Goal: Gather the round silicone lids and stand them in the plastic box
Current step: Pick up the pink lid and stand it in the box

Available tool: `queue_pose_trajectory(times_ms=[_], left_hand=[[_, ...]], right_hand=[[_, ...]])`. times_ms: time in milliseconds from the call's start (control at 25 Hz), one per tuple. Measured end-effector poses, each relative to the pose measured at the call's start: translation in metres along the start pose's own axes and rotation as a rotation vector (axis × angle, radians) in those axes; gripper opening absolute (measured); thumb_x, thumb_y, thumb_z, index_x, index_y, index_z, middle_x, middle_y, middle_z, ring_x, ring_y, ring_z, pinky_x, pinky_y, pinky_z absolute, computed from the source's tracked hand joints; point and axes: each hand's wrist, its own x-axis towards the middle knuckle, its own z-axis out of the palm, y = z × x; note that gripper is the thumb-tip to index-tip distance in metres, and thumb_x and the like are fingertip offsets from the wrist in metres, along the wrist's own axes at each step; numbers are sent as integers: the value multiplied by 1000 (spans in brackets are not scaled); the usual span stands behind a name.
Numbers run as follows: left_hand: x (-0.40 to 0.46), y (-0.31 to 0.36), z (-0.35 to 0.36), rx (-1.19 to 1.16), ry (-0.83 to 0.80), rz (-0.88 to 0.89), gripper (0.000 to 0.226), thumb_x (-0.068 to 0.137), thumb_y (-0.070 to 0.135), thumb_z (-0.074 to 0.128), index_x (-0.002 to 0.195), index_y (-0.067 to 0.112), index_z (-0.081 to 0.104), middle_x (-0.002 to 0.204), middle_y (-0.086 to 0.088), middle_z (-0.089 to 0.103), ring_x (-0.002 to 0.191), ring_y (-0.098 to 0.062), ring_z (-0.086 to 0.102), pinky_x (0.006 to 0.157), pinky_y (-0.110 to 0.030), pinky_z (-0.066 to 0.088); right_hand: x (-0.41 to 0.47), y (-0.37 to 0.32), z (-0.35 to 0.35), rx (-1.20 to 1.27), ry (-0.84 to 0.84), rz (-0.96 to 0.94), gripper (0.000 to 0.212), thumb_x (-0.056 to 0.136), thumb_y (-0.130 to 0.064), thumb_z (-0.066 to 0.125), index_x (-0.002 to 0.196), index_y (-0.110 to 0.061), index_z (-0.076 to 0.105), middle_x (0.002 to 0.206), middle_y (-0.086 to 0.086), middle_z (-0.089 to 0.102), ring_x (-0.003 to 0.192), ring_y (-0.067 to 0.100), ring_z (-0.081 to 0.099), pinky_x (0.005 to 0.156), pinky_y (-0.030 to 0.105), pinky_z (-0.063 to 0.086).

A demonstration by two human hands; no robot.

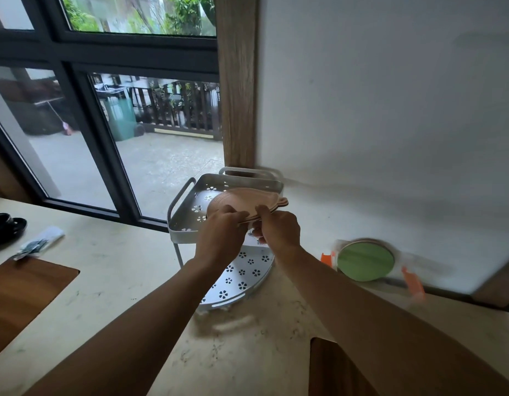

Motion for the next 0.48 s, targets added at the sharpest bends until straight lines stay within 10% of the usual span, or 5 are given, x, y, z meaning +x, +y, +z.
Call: queue_pose_trajectory(times_ms=[480], left_hand=[[-7,33,-36,59,45,108,22,87,17,65,107,17,73,100,-6,69,84,-28,65,63,-36,53]], right_hand=[[-28,-40,-24,2,29,-191,24,91,-21,56,84,-5,72,78,13,73,71,29,71,67,43,61]])
